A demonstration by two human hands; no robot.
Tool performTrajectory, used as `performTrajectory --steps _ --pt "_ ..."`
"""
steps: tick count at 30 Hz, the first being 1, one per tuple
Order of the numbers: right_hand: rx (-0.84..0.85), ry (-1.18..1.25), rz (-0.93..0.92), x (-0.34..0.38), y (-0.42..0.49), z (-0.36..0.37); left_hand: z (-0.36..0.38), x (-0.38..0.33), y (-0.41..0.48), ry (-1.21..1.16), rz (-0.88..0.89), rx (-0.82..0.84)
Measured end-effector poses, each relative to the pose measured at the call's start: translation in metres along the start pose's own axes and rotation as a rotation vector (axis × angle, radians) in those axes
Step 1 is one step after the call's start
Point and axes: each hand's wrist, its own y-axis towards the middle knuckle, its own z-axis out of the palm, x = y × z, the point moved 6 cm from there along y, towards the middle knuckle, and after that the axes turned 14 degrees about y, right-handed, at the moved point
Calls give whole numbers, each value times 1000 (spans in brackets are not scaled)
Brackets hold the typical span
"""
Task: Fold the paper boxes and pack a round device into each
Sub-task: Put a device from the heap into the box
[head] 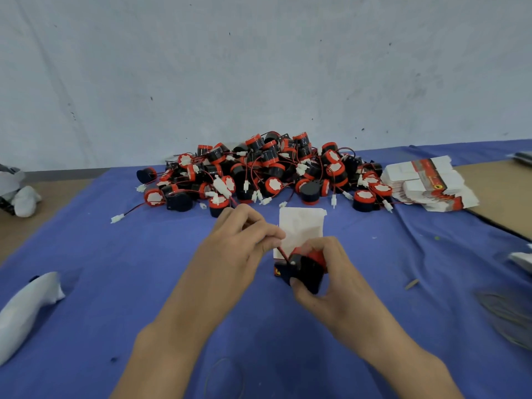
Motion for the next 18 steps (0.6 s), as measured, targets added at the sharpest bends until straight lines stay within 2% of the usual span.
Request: performTrajectory --steps 4,8,10,14,18 --pt "91 -205 -71 9 0 6 -3 -6 -1 53 53 -54" --pt "74 -246 -116 14 -2 4 9 6 -7 -57 -25 115" --pt "44 -162 -88 12 -4 -1 15 13 -11 -144 -64 171" --pt "-126 132 -33 15 -1 -19 8 24 -13 -294 -233 56" --pt "-299 526 -1 17 4 -26 21 1 -15 -548 -329 46"
